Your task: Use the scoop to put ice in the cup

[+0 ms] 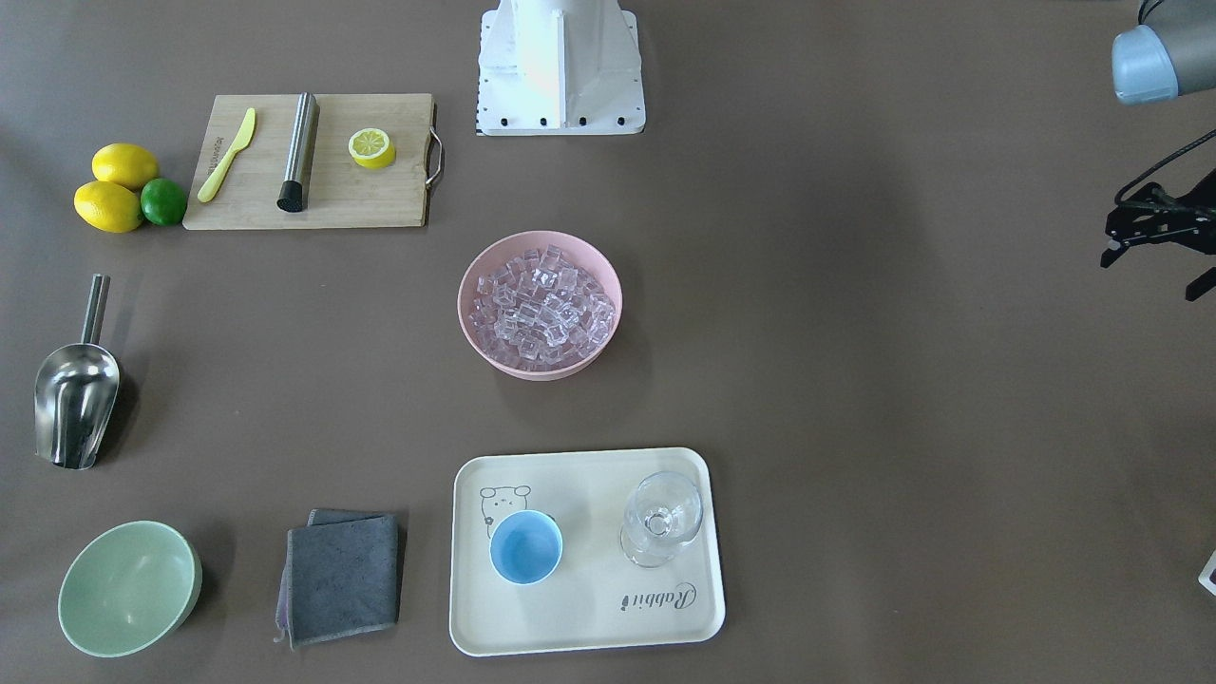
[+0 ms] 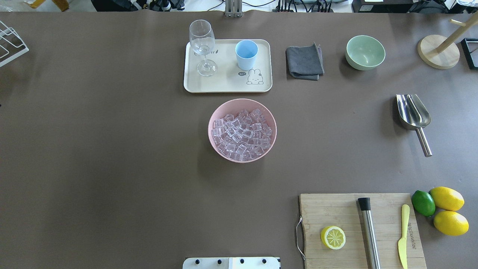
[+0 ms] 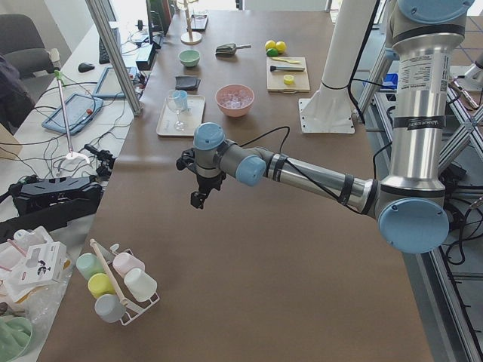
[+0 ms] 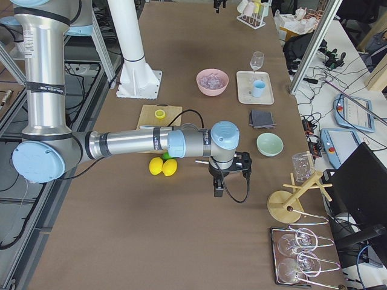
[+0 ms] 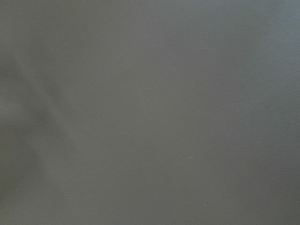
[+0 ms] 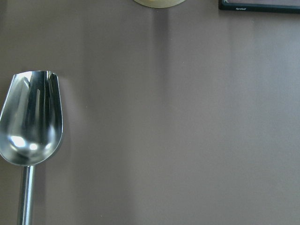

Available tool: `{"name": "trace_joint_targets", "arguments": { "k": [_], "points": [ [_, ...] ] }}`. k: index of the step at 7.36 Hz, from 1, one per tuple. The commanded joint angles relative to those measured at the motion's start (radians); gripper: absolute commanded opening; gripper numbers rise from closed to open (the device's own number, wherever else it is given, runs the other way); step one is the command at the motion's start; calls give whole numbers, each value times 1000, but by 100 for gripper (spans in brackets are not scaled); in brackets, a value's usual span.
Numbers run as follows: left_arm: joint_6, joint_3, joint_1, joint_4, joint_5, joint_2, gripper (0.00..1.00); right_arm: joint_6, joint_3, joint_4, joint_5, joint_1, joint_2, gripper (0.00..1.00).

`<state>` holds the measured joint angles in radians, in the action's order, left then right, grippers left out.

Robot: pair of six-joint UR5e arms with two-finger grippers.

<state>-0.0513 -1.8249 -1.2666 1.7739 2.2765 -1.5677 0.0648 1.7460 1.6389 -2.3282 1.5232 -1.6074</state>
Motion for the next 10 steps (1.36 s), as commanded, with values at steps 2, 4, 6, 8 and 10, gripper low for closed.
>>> {"name": "trace_joint_targets", "arguments": {
  "k": [2,4,6,8,10],
  "points": [
    [-36,-14,244,18,-35,-86,99,-11,24,-2,16,0,18,100],
    [-36,-17,335,18,-69,-155,99,-14,73,-66,-26,-11,23,100],
    [-38,-14,438,38,-93,-221,99,-5,114,-80,-33,-85,23,100],
    [-30,-2,580,120,-211,-250,99,120,177,-88,21,-219,53,100],
    [-30,117,608,308,-239,-279,99,333,167,-94,20,-253,28,99]
  ]
}}
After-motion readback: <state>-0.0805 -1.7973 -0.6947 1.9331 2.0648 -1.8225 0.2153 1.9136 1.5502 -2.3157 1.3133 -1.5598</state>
